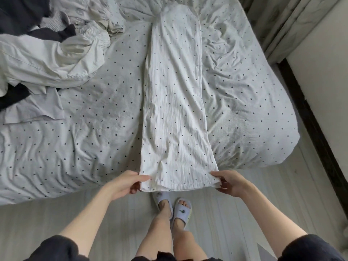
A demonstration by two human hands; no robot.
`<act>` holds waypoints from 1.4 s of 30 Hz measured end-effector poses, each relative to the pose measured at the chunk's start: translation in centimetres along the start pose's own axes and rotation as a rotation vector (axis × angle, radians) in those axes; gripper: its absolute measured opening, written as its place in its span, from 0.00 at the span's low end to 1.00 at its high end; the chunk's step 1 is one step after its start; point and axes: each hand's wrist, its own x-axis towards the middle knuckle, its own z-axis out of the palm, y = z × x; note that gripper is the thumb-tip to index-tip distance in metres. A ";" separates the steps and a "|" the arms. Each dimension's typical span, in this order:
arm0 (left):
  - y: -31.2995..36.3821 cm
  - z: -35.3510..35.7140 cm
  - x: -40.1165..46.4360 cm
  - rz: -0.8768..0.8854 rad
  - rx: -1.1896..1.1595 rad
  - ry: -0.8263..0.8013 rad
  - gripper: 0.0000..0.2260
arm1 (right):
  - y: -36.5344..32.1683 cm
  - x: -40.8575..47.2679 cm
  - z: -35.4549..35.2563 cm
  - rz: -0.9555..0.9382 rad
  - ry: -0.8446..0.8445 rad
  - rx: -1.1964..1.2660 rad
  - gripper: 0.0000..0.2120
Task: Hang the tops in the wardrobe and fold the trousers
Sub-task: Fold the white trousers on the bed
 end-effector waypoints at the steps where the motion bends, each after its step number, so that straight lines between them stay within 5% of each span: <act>1: 1.0 -0.3 -0.3 -0.017 -0.085 -0.028 0.09 | -0.8 -0.3 -0.2 0.011 -0.028 0.041 0.08; 6: 8.0 -1.8 1.0 -0.042 -0.380 -0.014 0.06 | -7.5 -1.2 0.2 0.002 -0.123 0.220 0.05; 11: 16.3 -3.9 3.6 0.174 -0.420 -0.002 0.09 | -15.3 0.0 1.4 -0.191 -0.186 0.369 0.18; 14: 17.9 -4.5 4.6 0.257 -0.439 0.065 0.11 | -17.2 0.9 2.2 -0.403 -0.044 0.436 0.08; 17: 16.3 -4.2 6.6 0.282 -0.149 0.286 0.17 | -15.5 2.9 3.1 -0.513 0.196 0.113 0.09; 22: 11.5 -3.2 9.6 0.168 -0.013 0.324 0.19 | -11.6 6.0 4.8 -0.460 0.310 -0.177 0.23; 30: 10.1 -3.9 11.0 0.065 -0.211 0.173 0.05 | -10.7 7.7 4.7 -0.193 0.074 0.252 0.03; 42: 8.8 -2.6 5.4 0.148 -0.383 0.244 0.04 | -9.3 3.5 3.2 -0.261 0.115 0.064 0.13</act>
